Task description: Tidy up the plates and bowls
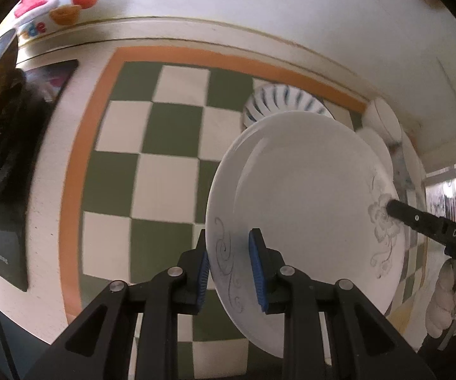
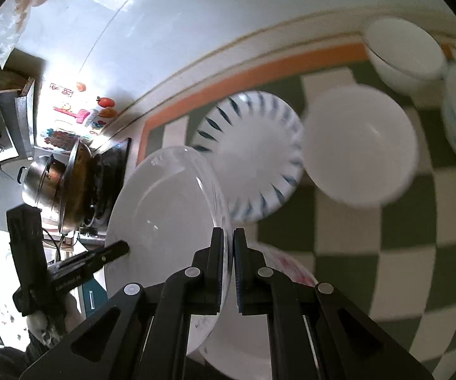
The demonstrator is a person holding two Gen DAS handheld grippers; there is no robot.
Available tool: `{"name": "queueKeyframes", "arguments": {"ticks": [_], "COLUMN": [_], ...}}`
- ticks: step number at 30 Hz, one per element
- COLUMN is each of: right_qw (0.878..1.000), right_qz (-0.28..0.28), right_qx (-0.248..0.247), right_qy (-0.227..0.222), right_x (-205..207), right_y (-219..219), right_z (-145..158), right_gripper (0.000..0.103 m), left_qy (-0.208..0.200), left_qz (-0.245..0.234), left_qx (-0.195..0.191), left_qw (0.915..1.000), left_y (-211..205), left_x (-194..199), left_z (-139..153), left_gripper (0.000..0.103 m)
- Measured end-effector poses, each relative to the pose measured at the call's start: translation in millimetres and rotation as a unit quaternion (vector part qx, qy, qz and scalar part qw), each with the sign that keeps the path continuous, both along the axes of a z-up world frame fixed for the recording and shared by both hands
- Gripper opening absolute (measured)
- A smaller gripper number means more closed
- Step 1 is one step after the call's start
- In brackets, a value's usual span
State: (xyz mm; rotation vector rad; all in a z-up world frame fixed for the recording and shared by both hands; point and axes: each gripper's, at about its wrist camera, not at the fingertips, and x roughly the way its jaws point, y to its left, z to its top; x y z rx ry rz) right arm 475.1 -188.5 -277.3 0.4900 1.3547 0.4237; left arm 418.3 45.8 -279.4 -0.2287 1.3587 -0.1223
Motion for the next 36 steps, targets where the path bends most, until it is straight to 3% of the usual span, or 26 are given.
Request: {"name": "queueKeyframes", "arguments": {"ticks": [7, 15, 25, 36], "right_qw": [0.999, 0.998, 0.995, 0.991], "right_qz": [-0.02, -0.028, -0.021, -0.003], "right_qx": [-0.002, 0.0, -0.013, -0.048], "right_qy": [0.028, 0.061, 0.096, 0.122], "right_x": [-53.3, -84.9, -96.0, -92.3], "right_y": [-36.4, -51.2, -49.9, -42.2], "right_z": [-29.2, -64.2, -90.7, -87.9], "right_gripper": [0.008, 0.008, 0.008, 0.01], "left_qy": [0.022, 0.054, 0.067, 0.08], "left_qz": [-0.038, -0.063, -0.075, -0.081], "left_qx": [0.016, 0.038, 0.058, 0.053], "left_qw": [0.9989, 0.9958, 0.9932, 0.9921], "left_y": [-31.2, -45.8, -56.2, -60.1], "left_x": [-12.7, -21.1, -28.3, -28.5], "left_z": [-20.9, -48.7, -62.6, -74.7], "left_gripper": [0.021, 0.021, 0.022, 0.023]}}
